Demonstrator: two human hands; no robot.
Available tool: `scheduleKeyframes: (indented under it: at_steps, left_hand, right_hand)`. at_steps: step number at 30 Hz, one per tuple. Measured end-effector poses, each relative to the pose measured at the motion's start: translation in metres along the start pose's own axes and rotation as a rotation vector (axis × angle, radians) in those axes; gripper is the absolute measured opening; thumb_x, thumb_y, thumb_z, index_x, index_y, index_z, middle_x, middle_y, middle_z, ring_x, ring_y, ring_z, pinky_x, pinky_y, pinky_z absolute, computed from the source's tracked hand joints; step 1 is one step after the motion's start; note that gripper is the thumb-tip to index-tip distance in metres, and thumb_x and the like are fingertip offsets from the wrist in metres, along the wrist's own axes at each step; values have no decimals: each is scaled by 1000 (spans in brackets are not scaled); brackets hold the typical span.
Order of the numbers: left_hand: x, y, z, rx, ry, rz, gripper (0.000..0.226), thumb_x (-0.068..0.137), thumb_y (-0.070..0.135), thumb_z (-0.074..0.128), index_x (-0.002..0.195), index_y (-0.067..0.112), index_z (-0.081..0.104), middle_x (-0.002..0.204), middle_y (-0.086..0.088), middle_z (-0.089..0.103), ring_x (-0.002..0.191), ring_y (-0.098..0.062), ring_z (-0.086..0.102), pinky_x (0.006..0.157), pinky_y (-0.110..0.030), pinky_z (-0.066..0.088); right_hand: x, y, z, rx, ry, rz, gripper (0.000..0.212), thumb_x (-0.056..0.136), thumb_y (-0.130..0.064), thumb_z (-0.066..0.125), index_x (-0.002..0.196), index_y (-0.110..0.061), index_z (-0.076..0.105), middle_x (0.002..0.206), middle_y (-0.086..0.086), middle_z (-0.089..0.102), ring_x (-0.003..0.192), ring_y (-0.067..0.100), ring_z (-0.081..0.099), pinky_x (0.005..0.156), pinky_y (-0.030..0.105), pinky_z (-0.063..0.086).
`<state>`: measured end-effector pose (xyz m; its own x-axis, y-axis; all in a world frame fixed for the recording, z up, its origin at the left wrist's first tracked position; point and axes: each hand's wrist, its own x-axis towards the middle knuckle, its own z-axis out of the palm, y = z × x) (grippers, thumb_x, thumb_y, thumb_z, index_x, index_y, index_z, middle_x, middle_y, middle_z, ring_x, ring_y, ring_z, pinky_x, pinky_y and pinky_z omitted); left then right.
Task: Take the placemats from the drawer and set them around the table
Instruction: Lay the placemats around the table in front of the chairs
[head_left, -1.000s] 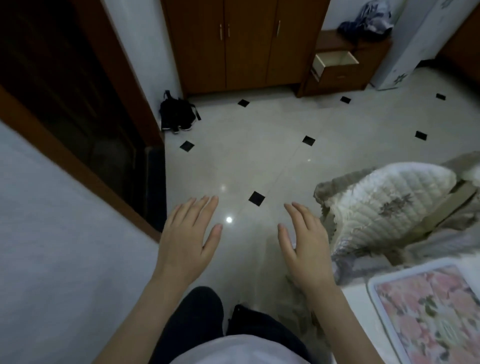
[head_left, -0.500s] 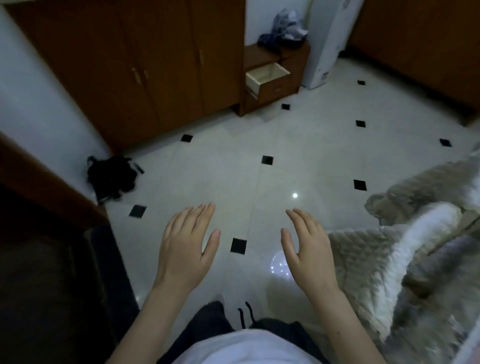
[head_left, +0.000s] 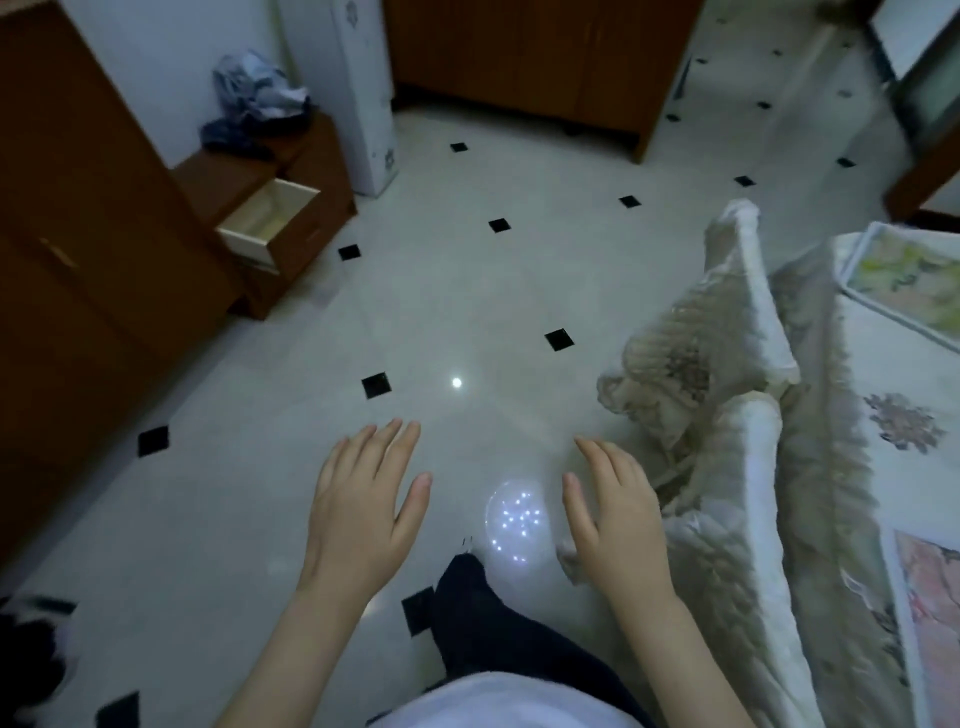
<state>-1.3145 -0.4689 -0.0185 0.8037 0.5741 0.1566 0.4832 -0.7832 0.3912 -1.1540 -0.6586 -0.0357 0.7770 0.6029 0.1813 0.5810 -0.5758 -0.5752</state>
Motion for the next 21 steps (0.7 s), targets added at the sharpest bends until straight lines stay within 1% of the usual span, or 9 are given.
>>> scheduleKeyframes:
  at_steps: [2,6,10,14,18,21]
  left_hand:
    - [49,-3,1,-2,-11,46,54,97,42,32,137,13,51,139,-7,53,128,-29,47,111,-47,30]
    - [147,-6,-8,1,-11,137,53,97,42,33,136,13,52,136,-5,55,128,-27,47,111,-41,29]
    - [231,-5,-6,-17,-31,213,53,97,41,33,136,12,52,135,-5,56,127,-27,48,109,-45,34]
    - [298,-1,22,-58,-95,287,53,96,41,33,136,12,52,136,-5,55,127,-28,48,108,-46,35]
    - [372,-4,57,-77,-171,379,54,98,43,29,138,14,51,138,-3,53,130,-26,45,109,-44,31]
    - [447,-7,78,-112,-192,455,56,99,46,25,138,14,51,138,-3,53,129,-25,46,109,-44,32]
  right_hand:
    - [41,0,8,1,23,30,51,95,-41,34,131,-12,55,128,2,58,120,19,51,101,35,41]
    - [119,-6,11,14,88,71,48,95,-40,35,130,-13,55,127,0,59,118,17,51,99,33,40]
    - [182,1,10,5,133,131,47,96,-40,36,130,-15,55,126,-2,59,119,16,50,101,35,42]
    - [231,17,19,-15,185,218,47,95,-40,36,130,-14,56,124,-2,60,118,18,53,97,39,44]
    - [287,34,39,-26,212,309,49,95,-41,35,132,-15,54,129,-2,58,124,20,50,101,43,42]
    - [347,46,50,-35,260,345,49,95,-41,36,131,-15,55,127,-2,59,121,18,52,99,43,44]
